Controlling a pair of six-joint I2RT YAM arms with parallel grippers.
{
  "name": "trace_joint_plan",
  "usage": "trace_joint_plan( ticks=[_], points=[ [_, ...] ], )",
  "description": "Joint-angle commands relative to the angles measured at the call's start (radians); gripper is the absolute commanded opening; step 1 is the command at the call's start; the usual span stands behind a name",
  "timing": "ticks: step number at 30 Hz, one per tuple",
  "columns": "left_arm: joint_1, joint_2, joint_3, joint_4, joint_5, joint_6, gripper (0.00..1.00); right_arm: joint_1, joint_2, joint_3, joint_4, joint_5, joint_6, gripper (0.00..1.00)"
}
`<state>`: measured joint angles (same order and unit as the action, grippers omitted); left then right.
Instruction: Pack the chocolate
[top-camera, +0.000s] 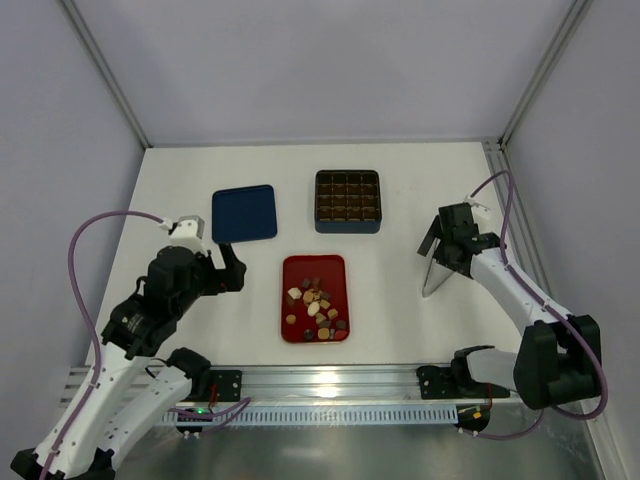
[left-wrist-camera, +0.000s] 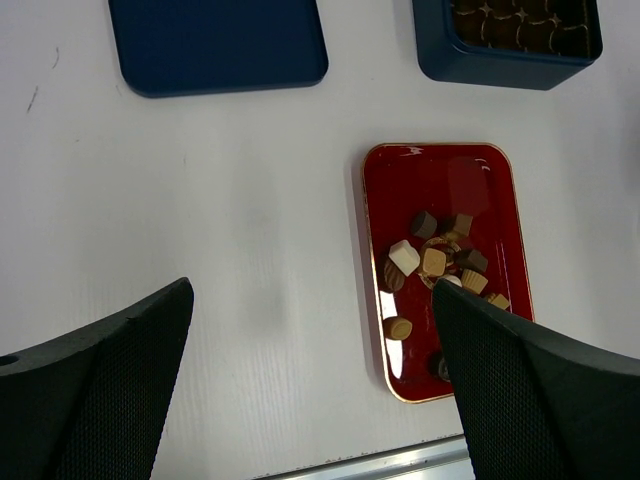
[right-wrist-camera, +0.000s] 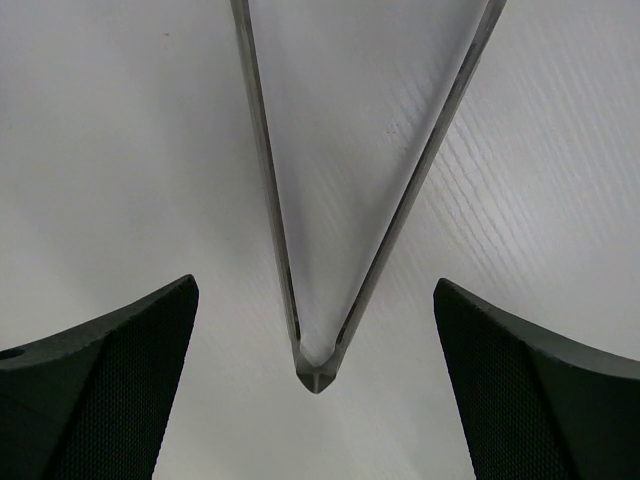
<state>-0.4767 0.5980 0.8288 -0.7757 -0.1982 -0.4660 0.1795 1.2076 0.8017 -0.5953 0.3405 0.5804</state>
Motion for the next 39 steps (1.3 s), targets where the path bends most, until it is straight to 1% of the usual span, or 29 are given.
trace_joint_plan(
  ticks=[1,5,8,15,23,31,39],
  points=[
    [-0.002,-0.006,-0.002,0.029,0.003,0.003,1.0,-0.024,0.044,-0.013,0.087,-0.037,0.003,1.0],
    [-0.002,-0.007,-0.002,0.029,0.0,0.004,1.0,-0.044,0.124,-0.03,0.147,-0.072,0.013,1.0],
    [-0.002,-0.006,-0.002,0.029,-0.001,0.003,1.0,-0.055,0.185,-0.021,0.149,-0.057,0.038,1.0],
    [-0.002,0.0,-0.002,0.029,-0.003,0.004,1.0,-0.063,0.266,-0.027,0.203,-0.061,0.052,1.0],
    [-0.002,0.002,-0.003,0.029,-0.006,0.003,1.0,-0.071,0.282,-0.027,0.209,-0.002,0.052,1.0],
    [-0.002,0.011,-0.002,0.029,-0.003,0.006,1.0,-0.089,0.306,-0.021,0.216,0.006,0.076,0.98],
    [-0.002,0.013,-0.002,0.029,-0.006,0.004,1.0,-0.092,0.342,-0.007,0.23,0.003,0.085,0.93]
  ],
)
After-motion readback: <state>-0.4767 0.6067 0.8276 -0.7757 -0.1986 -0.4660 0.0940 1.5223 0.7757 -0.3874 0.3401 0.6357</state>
